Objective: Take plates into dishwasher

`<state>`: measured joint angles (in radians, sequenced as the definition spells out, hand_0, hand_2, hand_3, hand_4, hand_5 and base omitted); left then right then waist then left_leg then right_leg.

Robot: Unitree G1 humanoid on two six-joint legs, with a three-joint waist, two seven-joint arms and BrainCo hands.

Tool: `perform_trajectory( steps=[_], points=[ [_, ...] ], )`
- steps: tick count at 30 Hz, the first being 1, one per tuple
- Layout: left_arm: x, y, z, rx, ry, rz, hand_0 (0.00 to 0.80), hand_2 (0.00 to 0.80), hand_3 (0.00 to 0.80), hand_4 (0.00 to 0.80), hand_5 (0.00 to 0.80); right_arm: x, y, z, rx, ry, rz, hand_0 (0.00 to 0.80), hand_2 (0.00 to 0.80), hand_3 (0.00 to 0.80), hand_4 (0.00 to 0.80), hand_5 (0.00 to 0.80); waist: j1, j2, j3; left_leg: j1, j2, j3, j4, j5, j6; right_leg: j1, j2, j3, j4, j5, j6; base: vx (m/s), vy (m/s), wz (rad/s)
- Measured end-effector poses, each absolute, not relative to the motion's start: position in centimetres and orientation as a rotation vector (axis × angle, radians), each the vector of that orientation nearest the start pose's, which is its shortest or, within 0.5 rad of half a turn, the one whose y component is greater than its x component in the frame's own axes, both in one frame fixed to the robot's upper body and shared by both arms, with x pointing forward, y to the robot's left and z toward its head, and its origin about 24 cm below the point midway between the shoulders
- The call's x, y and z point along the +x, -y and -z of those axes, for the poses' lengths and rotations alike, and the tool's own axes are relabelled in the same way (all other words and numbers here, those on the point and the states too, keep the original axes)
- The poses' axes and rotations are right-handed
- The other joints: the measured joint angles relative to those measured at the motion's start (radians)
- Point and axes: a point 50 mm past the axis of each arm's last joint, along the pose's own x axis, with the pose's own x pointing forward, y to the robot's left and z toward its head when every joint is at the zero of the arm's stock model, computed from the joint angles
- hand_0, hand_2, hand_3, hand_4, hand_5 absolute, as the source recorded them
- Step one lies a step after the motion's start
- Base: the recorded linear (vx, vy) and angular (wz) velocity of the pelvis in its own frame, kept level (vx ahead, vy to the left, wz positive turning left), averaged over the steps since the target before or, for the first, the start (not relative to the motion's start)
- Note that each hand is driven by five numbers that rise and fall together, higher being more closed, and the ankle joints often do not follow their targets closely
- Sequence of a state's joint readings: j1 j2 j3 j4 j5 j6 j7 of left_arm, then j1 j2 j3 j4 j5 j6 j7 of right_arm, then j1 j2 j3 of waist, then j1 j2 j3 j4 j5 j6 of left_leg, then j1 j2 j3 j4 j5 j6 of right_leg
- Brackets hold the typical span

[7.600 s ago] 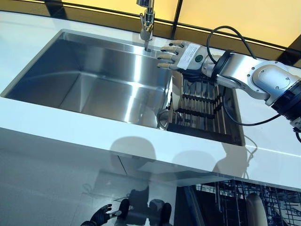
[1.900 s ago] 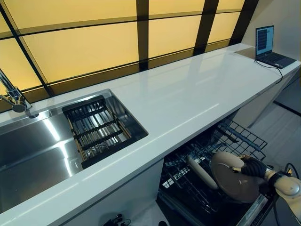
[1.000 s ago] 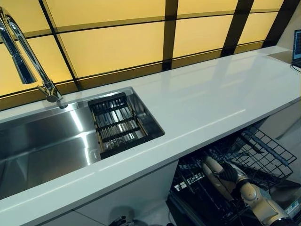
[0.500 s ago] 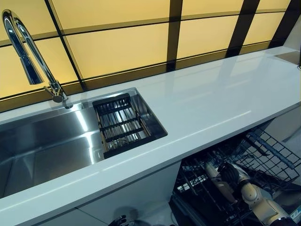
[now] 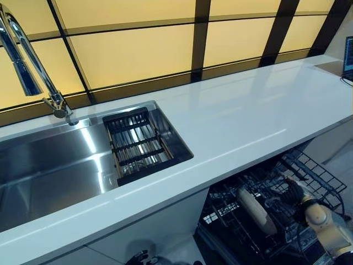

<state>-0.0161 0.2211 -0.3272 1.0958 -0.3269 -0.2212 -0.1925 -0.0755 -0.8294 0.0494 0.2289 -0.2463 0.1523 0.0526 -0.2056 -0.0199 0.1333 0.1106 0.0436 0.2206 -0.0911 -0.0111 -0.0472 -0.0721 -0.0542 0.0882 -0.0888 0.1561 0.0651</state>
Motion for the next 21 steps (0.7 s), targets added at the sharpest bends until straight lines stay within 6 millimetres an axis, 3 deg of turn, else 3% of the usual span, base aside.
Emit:
perform_trajectory(
  steps=[2,6,9,11,15,21],
  points=[
    [13.7,-18.8,14.4,0.002,-0.889,0.180,0.000,0.000,0.000,0.000,0.000,25.8,33.2,-8.3,-1.077,-0.341,0.077,0.000,0.000,0.000,0.000,0.000,-0.001,-0.002,0.000,0.001,0.000,0.001,0.000,0.000,0.000,0.000,0.000,0.001,0.000,0.000,0.000,0.006,0.010,-0.02],
    [13.7,-19.4,14.6,0.000,-0.933,0.133,0.000,0.000,0.000,0.000,0.000,26.0,35.2,-12.0,-1.121,-0.336,0.131,0.000,0.000,0.000,0.000,0.000,-0.003,-0.009,-0.002,0.008,0.000,0.004,0.000,0.000,0.000,0.004,0.003,0.010,0.001,0.002,0.002,0.004,0.036,-0.06],
    [12.5,-20.3,15.2,0.043,-1.032,0.081,0.000,0.000,0.000,0.000,0.000,26.1,36.2,-14.0,-1.129,-0.320,0.177,0.000,0.000,0.000,0.000,0.000,-0.013,-0.022,-0.008,0.018,0.003,0.013,-0.001,-0.004,-0.004,0.011,0.007,0.015,0.000,0.001,0.001,-0.010,0.058,-0.07],
    [10.5,-21.3,16.1,0.067,-1.188,0.040,0.000,0.000,0.000,0.000,0.000,26.2,36.7,-14.9,-1.120,-0.314,0.192,0.000,0.000,0.000,0.000,0.000,-0.025,-0.042,-0.021,0.018,0.005,0.015,-0.001,-0.004,-0.005,0.011,0.009,0.015,0.000,0.001,0.001,-0.021,0.064,-0.04],
    [7.9,-22.5,16.7,0.146,-1.371,0.003,0.000,0.000,0.000,0.000,0.000,25.8,37.8,-14.7,-1.064,-0.368,0.197,0.000,0.000,0.000,0.000,0.000,-0.029,-0.074,-0.056,0.022,0.004,0.024,0.000,-0.006,-0.007,0.008,0.012,0.027,0.000,0.001,0.001,-0.024,0.093,-0.08],
    [7.5,-23.3,16.7,0.281,-1.420,-0.034,0.000,0.000,0.000,0.000,0.000,25.1,38.2,-13.4,-0.960,-0.397,0.145,0.000,0.000,0.000,0.000,0.000,-0.028,-0.107,-0.090,0.034,-0.001,0.034,-0.001,-0.007,-0.005,0.017,0.007,0.034,0.004,0.003,0.003,-0.023,0.052,-0.05]
  ],
)
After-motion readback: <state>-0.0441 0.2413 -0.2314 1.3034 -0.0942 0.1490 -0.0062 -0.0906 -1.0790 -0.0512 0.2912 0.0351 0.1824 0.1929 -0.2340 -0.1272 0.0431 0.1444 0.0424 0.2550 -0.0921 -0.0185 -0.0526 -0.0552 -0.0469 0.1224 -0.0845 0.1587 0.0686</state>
